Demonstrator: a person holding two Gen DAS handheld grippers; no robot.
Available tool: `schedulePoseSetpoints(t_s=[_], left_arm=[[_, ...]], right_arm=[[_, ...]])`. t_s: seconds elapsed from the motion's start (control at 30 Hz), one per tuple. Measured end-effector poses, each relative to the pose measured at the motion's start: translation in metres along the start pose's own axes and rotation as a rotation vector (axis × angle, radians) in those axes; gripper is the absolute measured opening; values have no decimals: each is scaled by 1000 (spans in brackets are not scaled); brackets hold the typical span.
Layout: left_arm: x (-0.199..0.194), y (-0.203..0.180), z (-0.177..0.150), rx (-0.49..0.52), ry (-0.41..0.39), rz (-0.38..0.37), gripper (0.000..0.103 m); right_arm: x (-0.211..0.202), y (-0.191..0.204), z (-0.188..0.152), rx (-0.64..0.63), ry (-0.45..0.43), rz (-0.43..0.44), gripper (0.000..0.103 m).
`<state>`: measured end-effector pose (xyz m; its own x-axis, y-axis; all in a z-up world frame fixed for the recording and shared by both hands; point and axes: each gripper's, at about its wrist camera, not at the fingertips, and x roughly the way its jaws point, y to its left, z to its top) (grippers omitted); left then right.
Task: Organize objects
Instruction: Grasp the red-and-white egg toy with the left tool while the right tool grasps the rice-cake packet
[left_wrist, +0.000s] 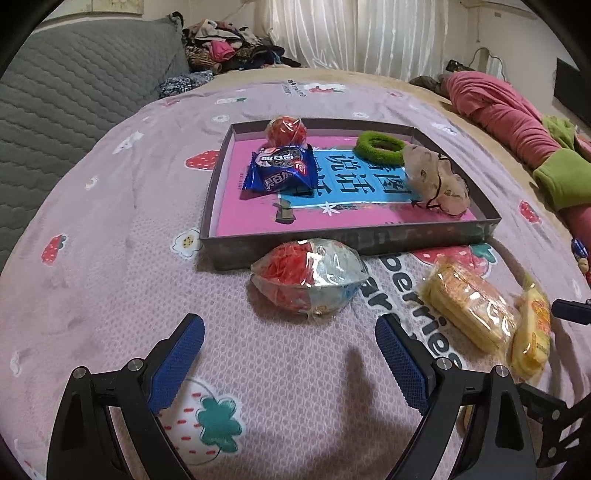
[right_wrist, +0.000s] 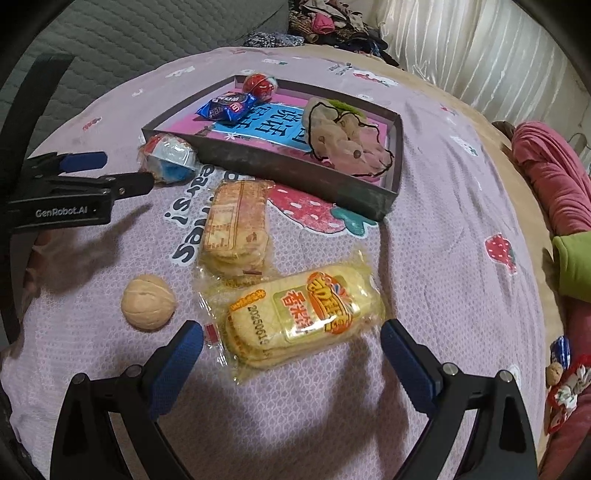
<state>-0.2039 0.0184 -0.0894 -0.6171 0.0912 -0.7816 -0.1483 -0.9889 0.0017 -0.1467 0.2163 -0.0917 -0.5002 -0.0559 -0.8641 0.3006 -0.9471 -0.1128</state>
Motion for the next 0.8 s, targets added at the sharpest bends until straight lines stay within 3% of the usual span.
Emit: schedulePoseSetpoints(t_s=[0.4,0.8], left_arm=[[23,-1,12,-9,18,-14,94],[43,3,18,-39,38,-40,94]], right_arm=[[14,3,8,-87,6,7,97],[28,-7,15,-61,-10,59,98]])
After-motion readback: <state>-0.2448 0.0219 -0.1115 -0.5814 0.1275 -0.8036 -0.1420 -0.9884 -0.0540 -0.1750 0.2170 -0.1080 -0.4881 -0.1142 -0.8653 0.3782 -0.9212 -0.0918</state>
